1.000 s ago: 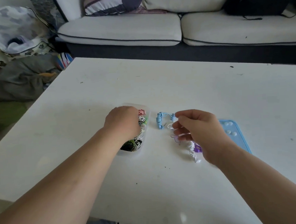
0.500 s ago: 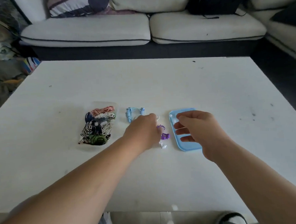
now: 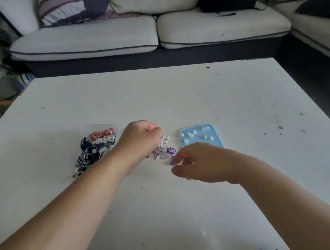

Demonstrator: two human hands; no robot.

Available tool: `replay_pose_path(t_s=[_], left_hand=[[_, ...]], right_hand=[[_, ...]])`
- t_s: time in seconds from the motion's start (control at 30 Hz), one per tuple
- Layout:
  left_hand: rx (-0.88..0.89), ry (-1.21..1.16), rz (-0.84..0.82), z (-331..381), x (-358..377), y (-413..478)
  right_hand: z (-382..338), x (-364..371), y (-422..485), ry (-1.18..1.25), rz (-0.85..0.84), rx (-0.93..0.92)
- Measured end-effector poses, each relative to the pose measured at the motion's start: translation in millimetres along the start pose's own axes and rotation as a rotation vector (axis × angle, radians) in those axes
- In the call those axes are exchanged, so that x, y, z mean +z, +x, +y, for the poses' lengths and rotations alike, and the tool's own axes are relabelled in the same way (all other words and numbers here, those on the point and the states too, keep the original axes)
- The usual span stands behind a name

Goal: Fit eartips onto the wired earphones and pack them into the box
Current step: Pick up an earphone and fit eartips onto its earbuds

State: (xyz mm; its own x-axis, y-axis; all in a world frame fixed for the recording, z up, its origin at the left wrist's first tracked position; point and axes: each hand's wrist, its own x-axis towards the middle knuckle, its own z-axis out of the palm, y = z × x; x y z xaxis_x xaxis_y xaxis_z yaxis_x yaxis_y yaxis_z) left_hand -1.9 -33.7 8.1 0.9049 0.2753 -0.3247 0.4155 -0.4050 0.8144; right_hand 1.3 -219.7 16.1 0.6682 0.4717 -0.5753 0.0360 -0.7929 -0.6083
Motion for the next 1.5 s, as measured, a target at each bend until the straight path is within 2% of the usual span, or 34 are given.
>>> replay_pose_path(t_s=[0.1,0.27,0.33,0.43,0.6,0.67,0.77,0.87,0.97,1.17,1.23,1.5], left_hand=[[-0.066,-0.238,-0.024,24.4,-12.9,-12.9],[-0.139,-0.583,-0.17,41.2,-20.2,-28.5],[-0.157,-0.681,-0.234,44.0,-20.2,-29.8],[-0.182,-0.773,-0.251,46.8,-17.9,-27.9],[-0.103,-0.821,-0.163,46.4,-14.4,-23.1],[-0.084,-0.817,-0.148,46.4,-13.0,-21.7],[-0.056,-0.856,-0.106,44.3,-11.1,-17.9],[-0.03,-0.81,-0.064,40.7,-10.1,-15.9],[0.018,-0.653,-0.023,37.0,-12.5,-15.9],[0.257,-0.243,-0.19,36.4,-12.3,-31.9],[0.337,-0.133,-0.169,35.8,-7.7,-37.6],[0.438,-0.13,-0.109,33.2,-6.9,-35.3]], right_hand=[[-3.4,-6.8,-7.2,0.129,0.068,-0.032],[2.1,-16.2,-8.4,0.449,0.346,-0.094],[3.1,-19.7,-7.7,0.652,0.299,-0.162],[-0.4,-22.1,-5.8,0.936,0.136,-0.226],[-7.5,-21.4,-3.9,1.075,-0.049,-0.266],[-9.6,-20.4,-2.2,1.132,-0.056,-0.278],[-8.1,-17.5,3.2,1.213,0.061,-0.233],[-7.7,-18.9,4.8,1.282,0.16,-0.176],[-7.3,-22.6,2.6,1.296,0.228,-0.153],[-2.9,-25.4,-2.3,1.267,0.242,-0.184],[-1.6,-25.1,-2.8,1.248,0.22,-0.193],[-3.1,-32.6,-4.8,1.36,0.169,-0.13]])
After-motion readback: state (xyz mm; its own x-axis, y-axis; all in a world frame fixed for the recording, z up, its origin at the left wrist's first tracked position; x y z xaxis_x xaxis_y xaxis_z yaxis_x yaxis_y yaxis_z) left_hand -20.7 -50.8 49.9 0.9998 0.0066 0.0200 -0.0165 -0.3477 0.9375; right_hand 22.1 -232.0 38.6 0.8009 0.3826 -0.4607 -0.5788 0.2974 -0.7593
